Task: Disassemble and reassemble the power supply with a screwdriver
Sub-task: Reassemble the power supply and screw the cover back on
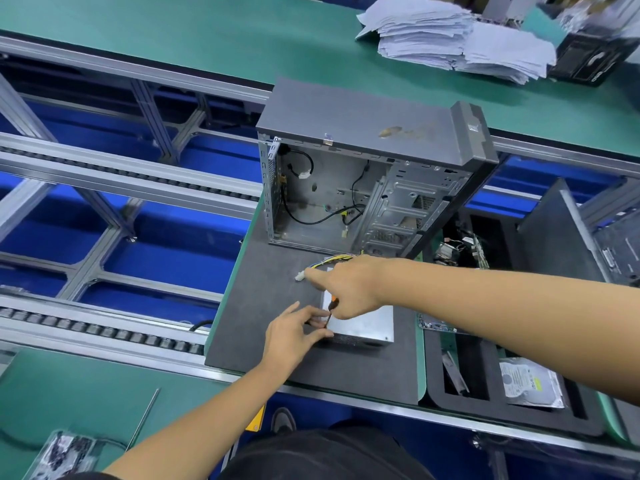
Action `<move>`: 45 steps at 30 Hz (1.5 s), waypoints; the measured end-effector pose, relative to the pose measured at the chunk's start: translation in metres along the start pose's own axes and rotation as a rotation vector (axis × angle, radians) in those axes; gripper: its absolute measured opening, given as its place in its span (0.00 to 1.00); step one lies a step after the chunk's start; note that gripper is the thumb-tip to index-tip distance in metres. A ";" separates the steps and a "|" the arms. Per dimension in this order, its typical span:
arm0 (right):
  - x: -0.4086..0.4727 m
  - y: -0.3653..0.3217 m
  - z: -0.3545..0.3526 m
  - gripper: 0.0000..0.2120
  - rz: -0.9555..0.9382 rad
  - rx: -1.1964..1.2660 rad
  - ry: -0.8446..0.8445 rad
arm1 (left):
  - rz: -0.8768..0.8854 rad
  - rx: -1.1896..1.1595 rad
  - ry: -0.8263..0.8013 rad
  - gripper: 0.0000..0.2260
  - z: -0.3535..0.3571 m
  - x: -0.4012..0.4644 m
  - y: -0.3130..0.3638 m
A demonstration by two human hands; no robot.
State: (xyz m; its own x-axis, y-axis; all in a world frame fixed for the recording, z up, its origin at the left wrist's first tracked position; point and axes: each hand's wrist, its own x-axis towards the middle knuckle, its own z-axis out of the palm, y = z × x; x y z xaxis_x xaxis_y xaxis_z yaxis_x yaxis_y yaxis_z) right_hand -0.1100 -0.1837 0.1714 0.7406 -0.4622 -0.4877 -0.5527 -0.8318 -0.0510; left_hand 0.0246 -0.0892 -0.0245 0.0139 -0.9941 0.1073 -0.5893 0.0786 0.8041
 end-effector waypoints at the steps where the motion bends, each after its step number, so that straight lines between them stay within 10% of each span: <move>1: 0.000 0.000 -0.003 0.20 -0.057 -0.089 -0.012 | -0.009 -0.009 -0.014 0.13 0.000 0.000 0.001; 6: 0.000 0.000 -0.009 0.10 -0.329 -0.346 0.001 | -0.101 -0.002 -0.043 0.17 -0.005 -0.001 0.005; 17: 0.011 -0.018 0.005 0.09 -0.076 -0.327 0.091 | -0.118 -0.023 -0.091 0.08 -0.010 0.009 0.006; 25: -0.002 0.004 -0.017 0.16 -0.677 -0.748 -0.016 | 0.050 0.133 -0.060 0.05 -0.013 0.007 0.010; 32: 0.002 -0.031 0.011 0.15 0.046 -0.284 0.013 | 0.009 0.188 -0.034 0.07 -0.013 0.006 0.013; 41: -0.005 -0.001 -0.024 0.13 -0.671 -0.730 0.039 | 0.192 0.341 -0.052 0.06 -0.015 0.012 0.017; 45: -0.006 -0.016 0.001 0.11 -0.351 -0.521 0.141 | 0.177 0.357 -0.052 0.10 -0.016 0.011 0.020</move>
State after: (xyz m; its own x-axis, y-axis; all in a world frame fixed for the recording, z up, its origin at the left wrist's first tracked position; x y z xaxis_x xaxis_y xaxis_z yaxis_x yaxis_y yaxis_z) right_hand -0.1059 -0.1678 0.1743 0.9065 -0.1421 -0.3976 -0.0369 -0.9647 0.2607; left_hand 0.0259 -0.0970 0.0020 -0.1483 -0.9708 0.1888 -0.8228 0.2270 0.5210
